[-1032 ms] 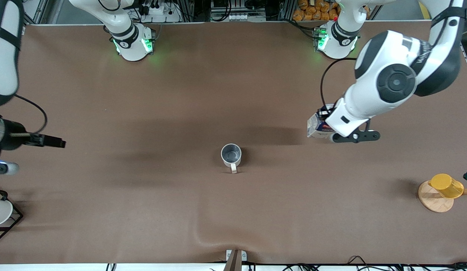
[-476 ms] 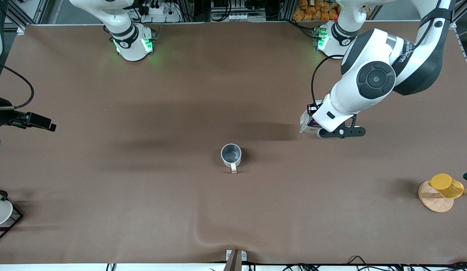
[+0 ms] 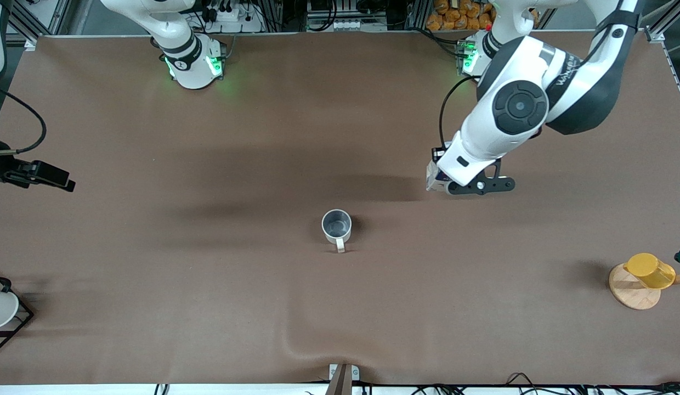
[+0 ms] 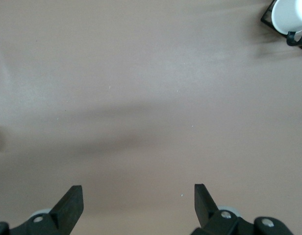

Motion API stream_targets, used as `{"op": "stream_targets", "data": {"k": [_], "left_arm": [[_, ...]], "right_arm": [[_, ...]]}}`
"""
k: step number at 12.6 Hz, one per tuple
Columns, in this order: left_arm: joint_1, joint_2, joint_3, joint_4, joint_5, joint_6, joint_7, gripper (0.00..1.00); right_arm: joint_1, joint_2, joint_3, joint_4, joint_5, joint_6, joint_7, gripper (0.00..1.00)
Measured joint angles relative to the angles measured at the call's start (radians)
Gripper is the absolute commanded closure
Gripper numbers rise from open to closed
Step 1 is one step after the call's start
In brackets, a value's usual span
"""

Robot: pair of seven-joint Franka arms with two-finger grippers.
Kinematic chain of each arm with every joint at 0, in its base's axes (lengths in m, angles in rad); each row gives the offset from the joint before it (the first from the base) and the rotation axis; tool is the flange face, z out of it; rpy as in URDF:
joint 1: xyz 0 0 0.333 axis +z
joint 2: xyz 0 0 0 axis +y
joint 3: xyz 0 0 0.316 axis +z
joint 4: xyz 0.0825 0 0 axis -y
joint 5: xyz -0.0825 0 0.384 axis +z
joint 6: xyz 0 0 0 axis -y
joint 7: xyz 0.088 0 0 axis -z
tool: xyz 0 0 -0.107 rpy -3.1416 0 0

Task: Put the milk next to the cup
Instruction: 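Carry the milk carton with the left gripper toward the white mug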

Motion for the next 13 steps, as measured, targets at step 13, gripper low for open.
{"op": "stream_targets", "data": {"k": [13], "left_arm": [[-0.313,0.194,0.004,0.132,0.054,0.104,-0.211,0.58]], "right_arm": [[-0.012,-0.132,-0.006,-0.136,-0.013,-0.005,-0.050,0.00]]}}
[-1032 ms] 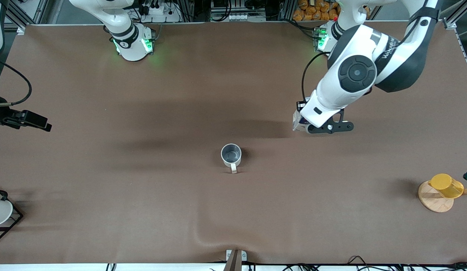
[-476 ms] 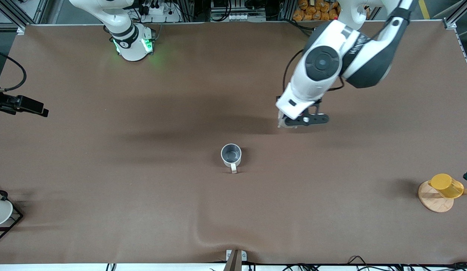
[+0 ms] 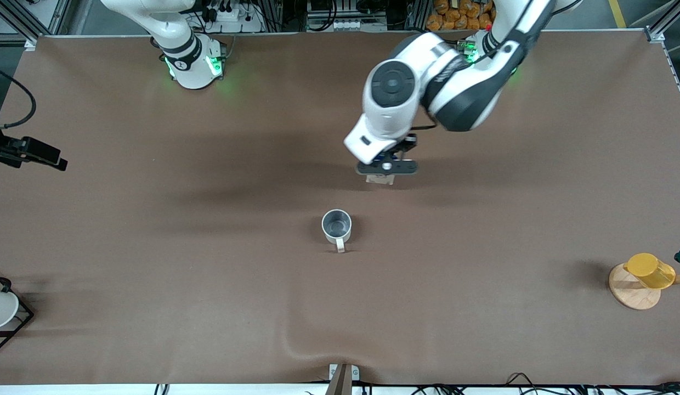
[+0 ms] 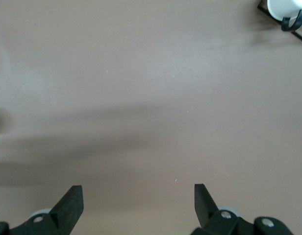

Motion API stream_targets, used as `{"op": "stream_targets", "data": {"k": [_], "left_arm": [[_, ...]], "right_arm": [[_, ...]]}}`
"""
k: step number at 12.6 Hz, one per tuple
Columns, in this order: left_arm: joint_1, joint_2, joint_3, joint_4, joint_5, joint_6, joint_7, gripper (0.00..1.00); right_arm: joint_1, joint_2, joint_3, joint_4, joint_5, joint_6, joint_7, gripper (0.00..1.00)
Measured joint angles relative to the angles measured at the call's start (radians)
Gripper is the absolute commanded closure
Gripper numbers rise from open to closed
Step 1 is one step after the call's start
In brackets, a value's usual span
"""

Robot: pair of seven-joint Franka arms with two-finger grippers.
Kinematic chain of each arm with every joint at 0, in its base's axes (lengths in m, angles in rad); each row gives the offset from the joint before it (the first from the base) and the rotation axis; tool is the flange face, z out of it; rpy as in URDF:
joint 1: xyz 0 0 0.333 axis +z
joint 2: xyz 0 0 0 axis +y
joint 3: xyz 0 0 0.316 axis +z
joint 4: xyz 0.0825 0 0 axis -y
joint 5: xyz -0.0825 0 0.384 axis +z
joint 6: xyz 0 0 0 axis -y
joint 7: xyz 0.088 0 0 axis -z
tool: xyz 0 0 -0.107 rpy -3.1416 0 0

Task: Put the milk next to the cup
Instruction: 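Carry the milk carton with the left gripper toward the white mug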

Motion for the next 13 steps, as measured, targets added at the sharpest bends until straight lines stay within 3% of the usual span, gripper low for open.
{"op": "stream_targets", "data": {"k": [4,7,11,13], "left_arm": [[-0.050,0.119,0.004,0.116,0.024,0.039,-0.029,0.58],[-0.071,0.167,0.023,0.144,0.024,0.101,-0.041,0.58],[-0.225,0.185,0.174,0.149,0.024,0.140,-0.045,0.58],[-0.252,0.200,0.197,0.157,0.024,0.162,-0.052,0.58]], "right_arm": [[0.000,-0.037,0.004,-0.024,-0.047,0.025,-0.009,0.00],[0.000,-0.037,0.004,0.002,-0.055,0.029,-0.009,0.00],[-0.001,-0.038,0.001,0.008,-0.057,0.012,-0.009,0.00],[-0.009,-0.038,-0.003,0.008,-0.058,0.011,-0.009,0.00]]}}
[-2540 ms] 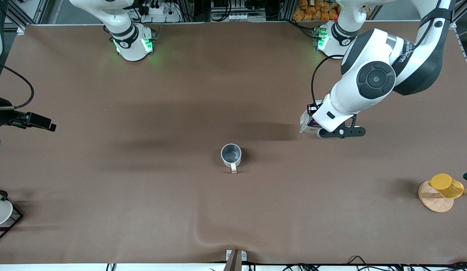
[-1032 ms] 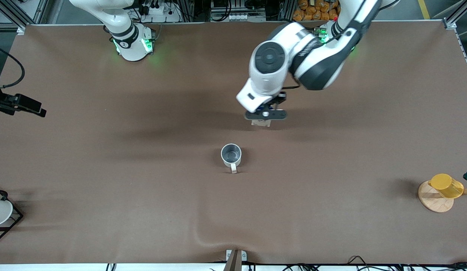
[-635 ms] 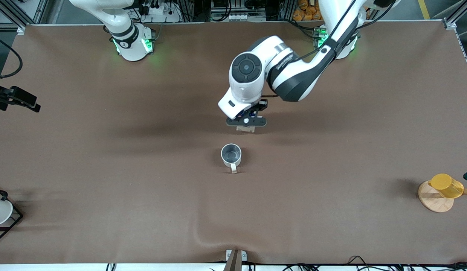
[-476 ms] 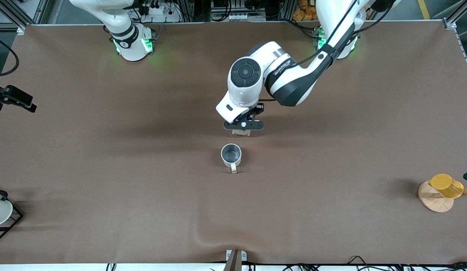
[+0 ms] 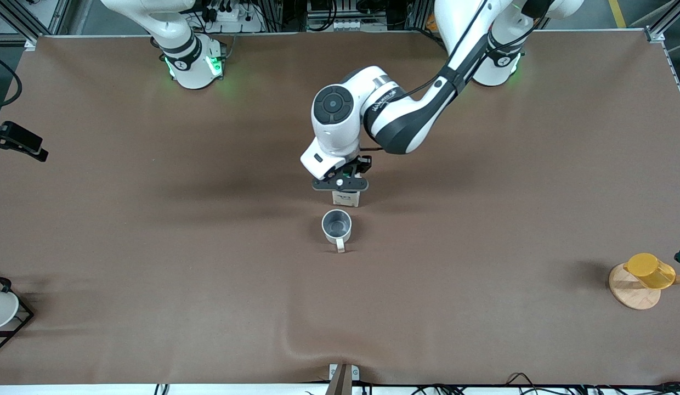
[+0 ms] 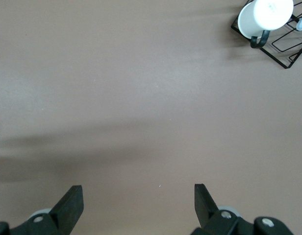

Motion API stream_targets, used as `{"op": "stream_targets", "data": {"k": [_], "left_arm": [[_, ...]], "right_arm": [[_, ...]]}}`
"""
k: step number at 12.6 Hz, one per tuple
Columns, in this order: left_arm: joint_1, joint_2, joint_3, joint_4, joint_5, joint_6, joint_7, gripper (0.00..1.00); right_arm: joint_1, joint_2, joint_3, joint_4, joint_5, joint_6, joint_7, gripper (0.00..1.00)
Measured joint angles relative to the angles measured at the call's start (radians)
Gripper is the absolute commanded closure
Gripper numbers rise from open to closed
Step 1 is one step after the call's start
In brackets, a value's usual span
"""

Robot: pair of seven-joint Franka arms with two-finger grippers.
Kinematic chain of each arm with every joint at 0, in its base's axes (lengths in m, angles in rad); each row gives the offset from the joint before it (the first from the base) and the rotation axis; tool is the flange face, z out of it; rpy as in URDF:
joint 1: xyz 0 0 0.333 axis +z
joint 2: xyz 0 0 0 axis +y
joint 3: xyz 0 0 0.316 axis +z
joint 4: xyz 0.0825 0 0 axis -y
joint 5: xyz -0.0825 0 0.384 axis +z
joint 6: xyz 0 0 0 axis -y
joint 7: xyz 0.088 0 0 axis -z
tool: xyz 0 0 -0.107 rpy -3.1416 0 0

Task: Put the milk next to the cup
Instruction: 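Carry the milk carton with the left gripper toward the white mug, then lower the carton beside the mug and open the left gripper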

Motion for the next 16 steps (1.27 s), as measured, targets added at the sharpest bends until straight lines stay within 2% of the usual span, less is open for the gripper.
{"op": "stream_targets", "data": {"k": [4,5,6,7,13,16], "left_arm": [[0.002,0.029,0.011,0.016,0.000,0.045,0.000,0.58],[0.002,0.031,0.011,0.018,0.000,0.046,0.000,0.55],[0.002,0.031,0.011,0.018,0.000,0.046,0.000,0.39],[0.002,0.031,0.012,0.018,0.000,0.049,0.000,0.00],[0.006,0.026,0.012,0.039,-0.005,0.051,-0.001,0.00],[0.014,-0.038,0.012,0.062,-0.033,-0.011,-0.007,0.00]], "right_arm": [[-0.021,0.000,0.000,0.000,0.000,0.000,-0.001,0.00],[-0.021,0.000,0.002,0.000,0.000,-0.002,-0.001,0.00],[-0.021,0.000,0.005,0.000,0.000,-0.006,-0.001,0.00],[-0.021,0.000,0.006,0.000,0.000,-0.009,-0.001,0.00],[-0.021,0.000,0.005,0.000,0.000,-0.016,-0.001,0.00],[-0.020,0.000,0.010,0.000,0.001,-0.032,-0.001,0.00]]}}
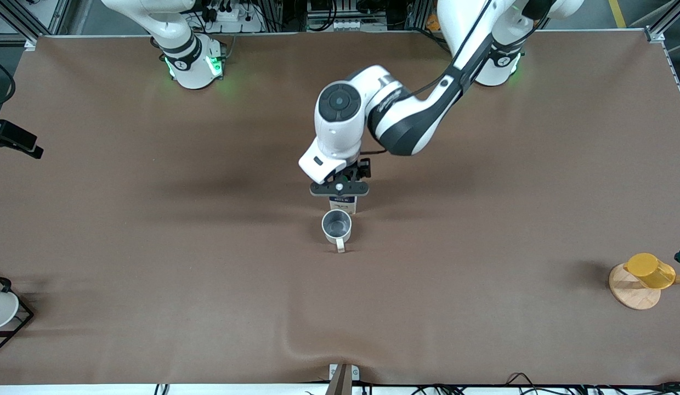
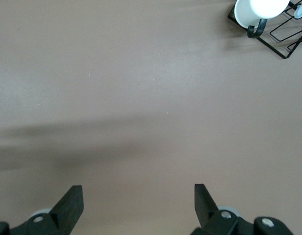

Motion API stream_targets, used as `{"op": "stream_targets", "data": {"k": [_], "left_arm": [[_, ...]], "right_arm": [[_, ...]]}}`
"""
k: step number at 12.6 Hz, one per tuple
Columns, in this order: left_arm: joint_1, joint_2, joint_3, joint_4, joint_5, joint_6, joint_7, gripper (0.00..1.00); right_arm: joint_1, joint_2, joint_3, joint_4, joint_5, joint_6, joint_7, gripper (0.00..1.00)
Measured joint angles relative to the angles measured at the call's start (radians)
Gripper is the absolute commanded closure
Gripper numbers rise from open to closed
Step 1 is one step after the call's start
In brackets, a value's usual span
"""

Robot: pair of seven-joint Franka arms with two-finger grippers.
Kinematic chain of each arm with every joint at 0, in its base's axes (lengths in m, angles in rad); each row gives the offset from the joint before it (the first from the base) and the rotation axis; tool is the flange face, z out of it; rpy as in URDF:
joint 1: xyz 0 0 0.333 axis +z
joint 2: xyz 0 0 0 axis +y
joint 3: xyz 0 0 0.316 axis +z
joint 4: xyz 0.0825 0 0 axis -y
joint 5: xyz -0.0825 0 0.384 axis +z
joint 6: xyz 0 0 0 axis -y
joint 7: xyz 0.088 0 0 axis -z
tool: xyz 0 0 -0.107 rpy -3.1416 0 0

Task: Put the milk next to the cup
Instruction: 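Lower the carton beside the mug and open the left gripper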

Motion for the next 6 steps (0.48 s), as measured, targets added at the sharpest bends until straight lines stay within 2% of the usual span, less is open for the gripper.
{"op": "stream_targets", "data": {"k": [6], "left_arm": [[0.139,-0.201,0.003,0.004,-0.010,-0.173,-0.001,0.00]], "right_arm": [[0.000,0.000,0.001,0.000,0.011,-0.011,0.000,0.00]]}}
